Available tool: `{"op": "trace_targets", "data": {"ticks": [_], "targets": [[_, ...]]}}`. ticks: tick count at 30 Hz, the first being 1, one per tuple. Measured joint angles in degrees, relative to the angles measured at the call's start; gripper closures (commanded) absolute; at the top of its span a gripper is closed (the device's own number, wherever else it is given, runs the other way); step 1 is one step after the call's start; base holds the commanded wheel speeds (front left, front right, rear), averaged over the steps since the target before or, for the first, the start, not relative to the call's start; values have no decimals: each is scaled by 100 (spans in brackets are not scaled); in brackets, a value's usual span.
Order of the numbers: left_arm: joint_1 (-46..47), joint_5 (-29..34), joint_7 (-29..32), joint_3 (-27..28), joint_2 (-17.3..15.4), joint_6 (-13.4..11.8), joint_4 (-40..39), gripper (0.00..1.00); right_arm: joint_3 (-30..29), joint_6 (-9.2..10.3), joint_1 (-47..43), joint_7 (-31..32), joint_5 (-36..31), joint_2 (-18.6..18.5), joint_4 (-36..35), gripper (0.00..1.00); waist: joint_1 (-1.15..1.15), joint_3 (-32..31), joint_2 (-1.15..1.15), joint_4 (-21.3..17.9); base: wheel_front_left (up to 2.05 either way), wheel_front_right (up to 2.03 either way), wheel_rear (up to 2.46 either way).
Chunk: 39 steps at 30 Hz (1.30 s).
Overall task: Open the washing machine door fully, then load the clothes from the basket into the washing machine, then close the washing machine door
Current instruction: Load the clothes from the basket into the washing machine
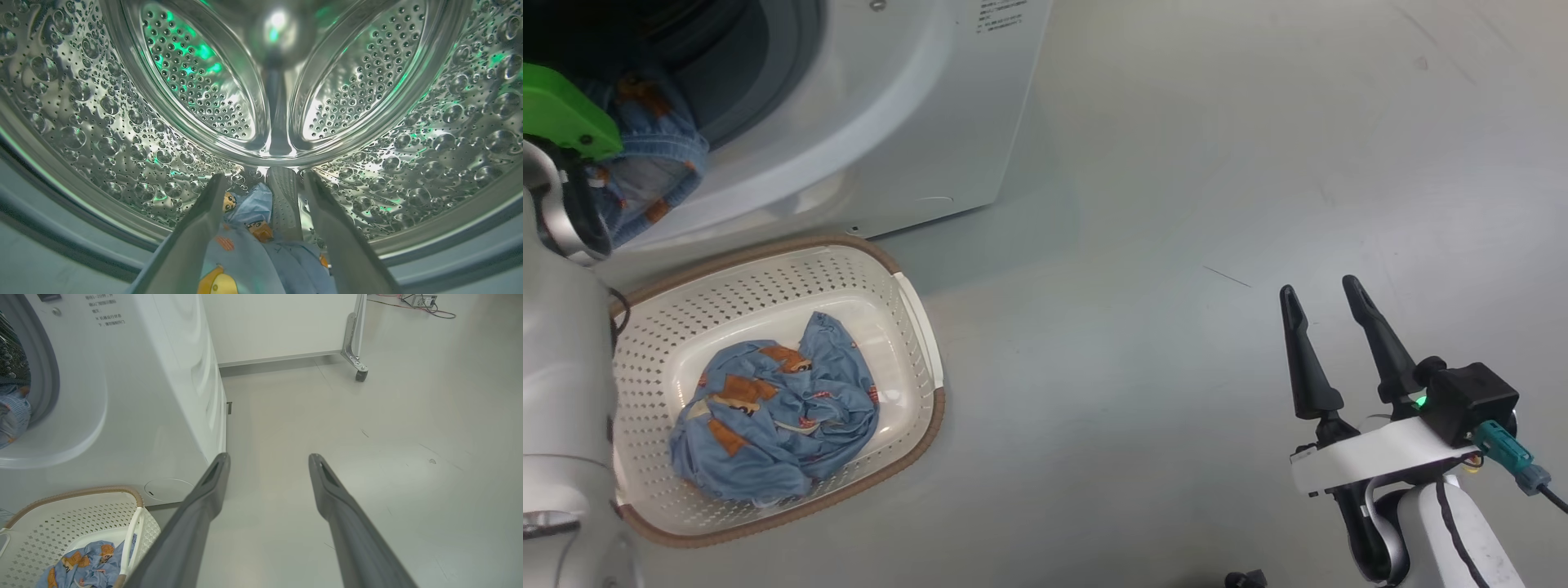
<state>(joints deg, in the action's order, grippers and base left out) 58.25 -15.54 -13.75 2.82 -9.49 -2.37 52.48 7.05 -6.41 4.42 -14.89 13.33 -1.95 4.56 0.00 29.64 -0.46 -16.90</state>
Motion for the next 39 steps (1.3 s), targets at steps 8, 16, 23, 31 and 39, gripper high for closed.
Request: {"op": "trace_targets", "data": {"ticks": [8, 16, 23, 31, 39], "targets": [[-515, -19, -53, -168, 360, 259, -219, 0, -163, -2, 10, 0, -213, -9, -44, 0, 0, -113, 0, 415, 0, 0, 0], [-1248, -126, -69, -113, 534, 370, -486, 0, -209, -9, 10, 0, -320, -59, -41, 0, 0, -226, 0, 734, 0, 0, 0], [-1991, -170, -69, 10, 604, 413, -1155, 0, -237, -25, 10, 0, -390, -130, -38, 0, 0, -333, 0, 996, 0, 0, 0], [-2927, -171, -69, 57, 653, 445, -1939, 0, -211, -57, 10, 0, -441, -166, -40, 0, 0, -378, 0, 1219, 0, 0, 0], [-3619, -171, -68, 74, 676, 489, -2709, 0, -275, -58, 277, 0, -447, -181, -175, 0, 0, -157, 0, 1330, 0, 0, 0]]}}
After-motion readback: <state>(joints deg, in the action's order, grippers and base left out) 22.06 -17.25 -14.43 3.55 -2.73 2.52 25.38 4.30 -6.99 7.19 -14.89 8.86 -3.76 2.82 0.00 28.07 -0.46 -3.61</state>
